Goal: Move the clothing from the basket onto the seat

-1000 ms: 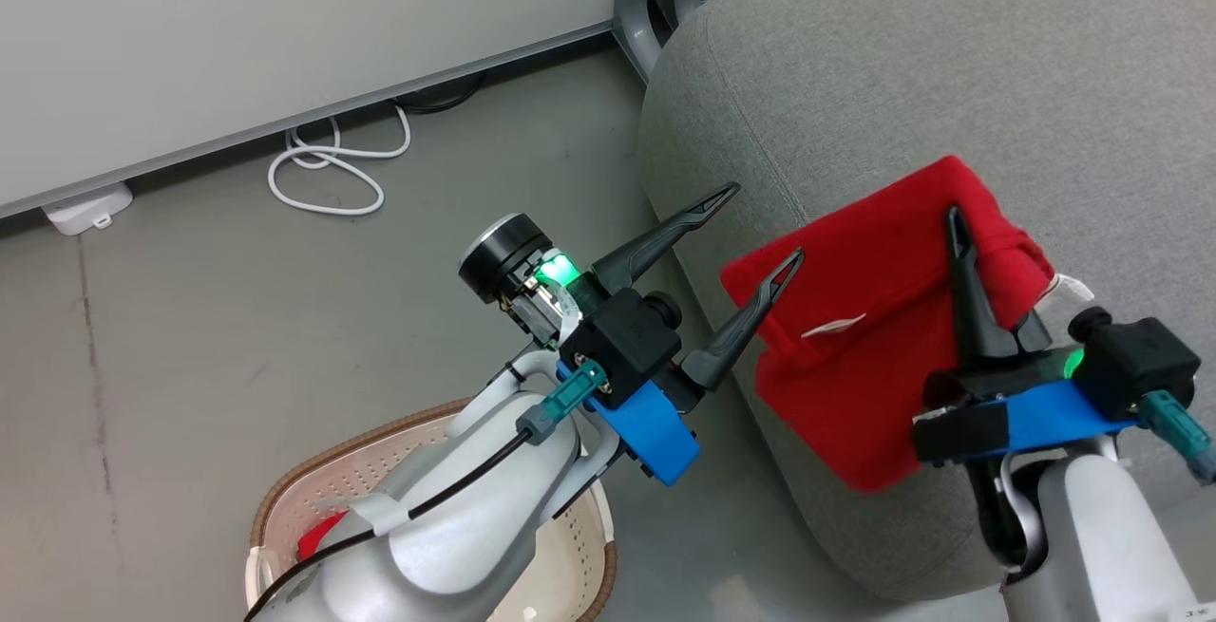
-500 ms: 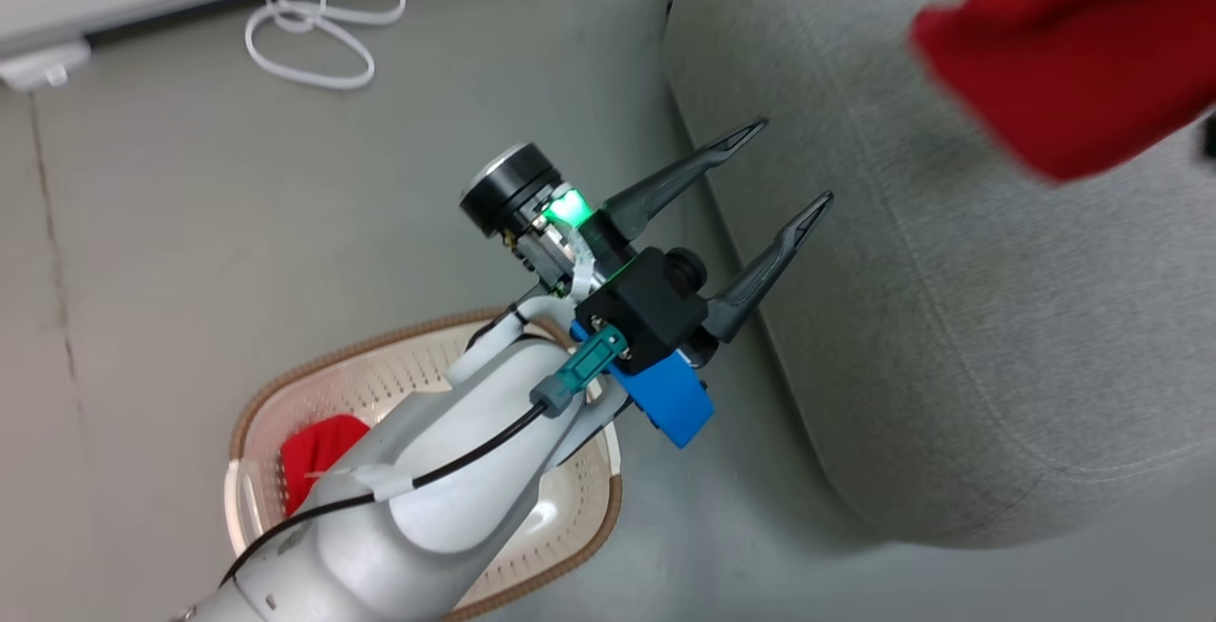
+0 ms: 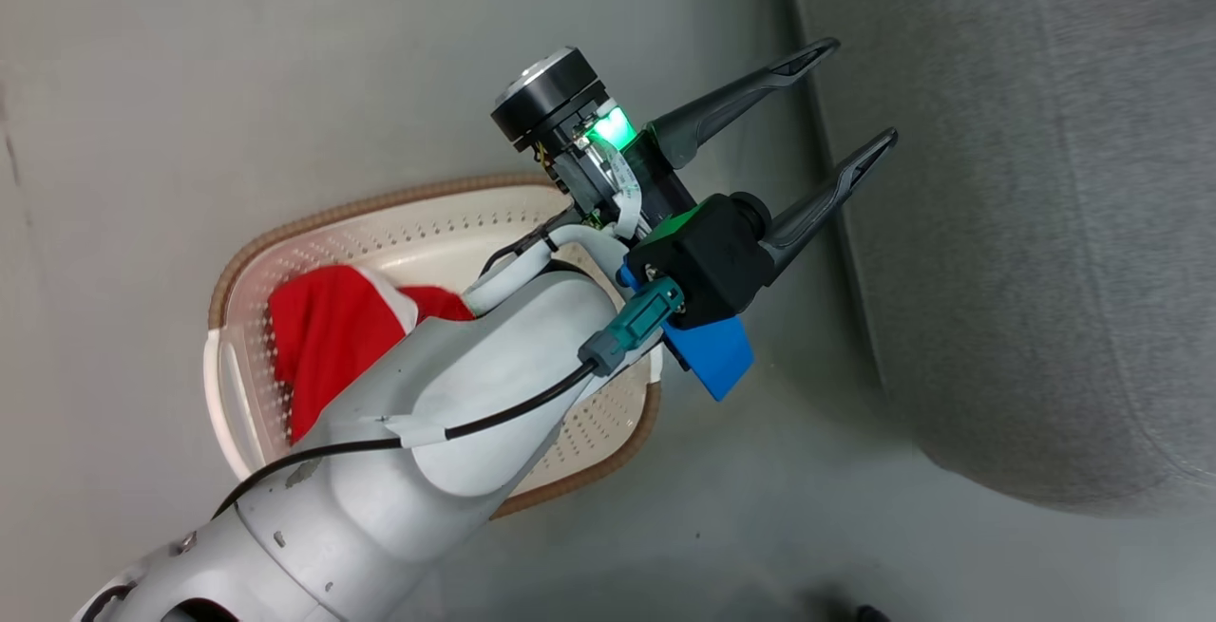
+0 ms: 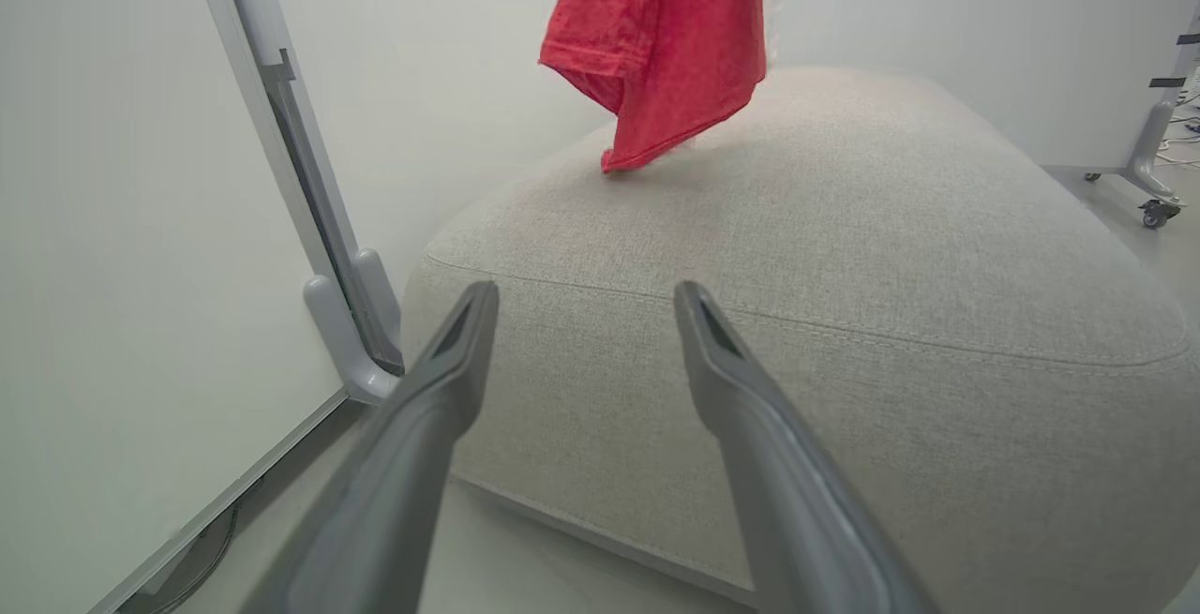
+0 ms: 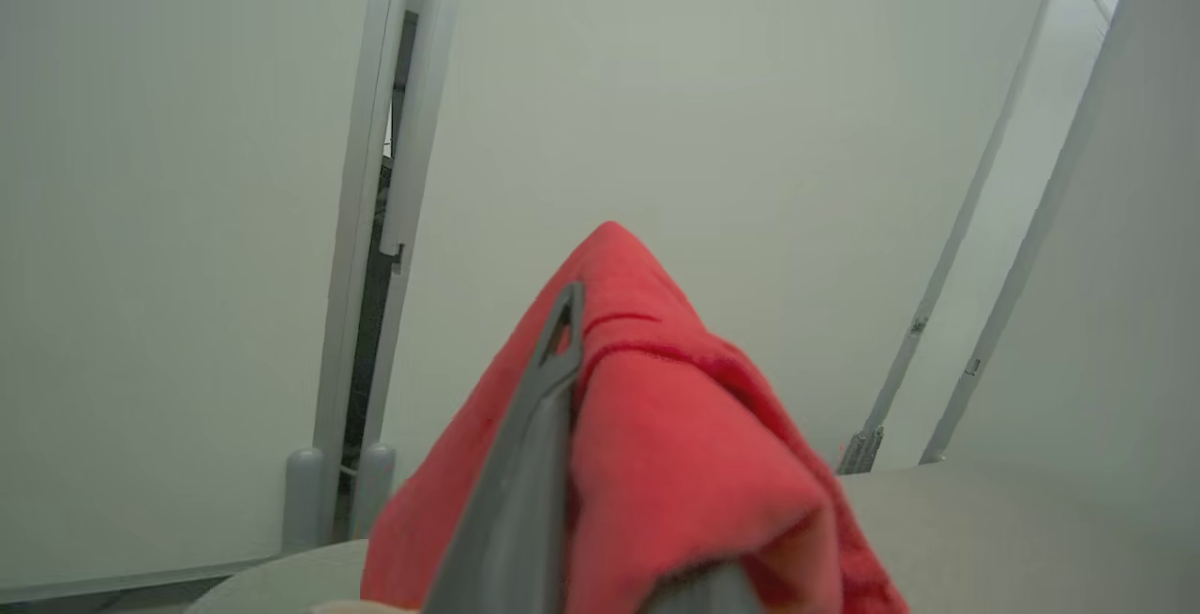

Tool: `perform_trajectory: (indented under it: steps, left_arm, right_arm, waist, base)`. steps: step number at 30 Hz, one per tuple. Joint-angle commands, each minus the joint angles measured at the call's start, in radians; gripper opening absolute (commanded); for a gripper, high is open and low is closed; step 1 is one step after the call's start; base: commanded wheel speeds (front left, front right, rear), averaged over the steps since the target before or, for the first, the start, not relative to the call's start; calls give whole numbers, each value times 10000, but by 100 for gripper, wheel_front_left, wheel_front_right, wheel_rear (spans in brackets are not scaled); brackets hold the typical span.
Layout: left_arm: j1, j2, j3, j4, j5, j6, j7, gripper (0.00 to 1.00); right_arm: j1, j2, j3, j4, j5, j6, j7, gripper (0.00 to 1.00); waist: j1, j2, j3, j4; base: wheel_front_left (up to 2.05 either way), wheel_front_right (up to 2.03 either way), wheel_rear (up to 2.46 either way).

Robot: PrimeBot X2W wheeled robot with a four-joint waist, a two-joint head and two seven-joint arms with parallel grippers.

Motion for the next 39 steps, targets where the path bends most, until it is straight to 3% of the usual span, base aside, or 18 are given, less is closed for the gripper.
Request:
perform_trajectory:
  steps: [1,9,14,15,16,17,32,39]
  left_arm:
    - [-190,14,-14,17,21,-46,-42,100]
    - [-352,44,-77,63,-45,-57,-49,100]
    - [-353,21,-76,54,-73,-59,-51,100]
    - [-315,27,-64,49,-86,-60,-51,100]
    - [-256,34,-58,51,-101,-60,-51,100]
    - [-194,40,-49,48,-108,-47,-51,100]
    - [1806,113,812,-239,-699,380,-49,100]
    - [3379,318,1808,-508,-925,740,-43,100]
  right_arm:
    - [-192,-22,45,231,49,3,-42,0]
    - [465,623,223,2600,272,3,-40,0]
    - [697,722,320,3097,342,3,-40,2]
    - [764,766,253,3093,392,3,-40,42]
    - [862,826,273,3079,403,3,-40,63]
    - [964,870,311,3088,398,3,-40,100]
    - [4691,2089,515,1298,-411,5,-40,100]
    - [6288,2577,1139,-778,-398,3,-40,100]
  waist:
    - [-2,0,358,195]
    - [-2,0,543,312]
    - [-2,0,408,359]
    - [-2,0,358,354]
    - [-2,0,281,355]
    - [-2,0,207,356]
    - [-2,0,-2646,37]
    - [-2,0,-4117,442]
  base:
    - [0,0,0]
    - [0,0,0]
    - [0,0,0]
    - [0,0,0]
    - [0,0,0]
    - [0,0,0]
    - [0,0,0]
    - [0,0,0]
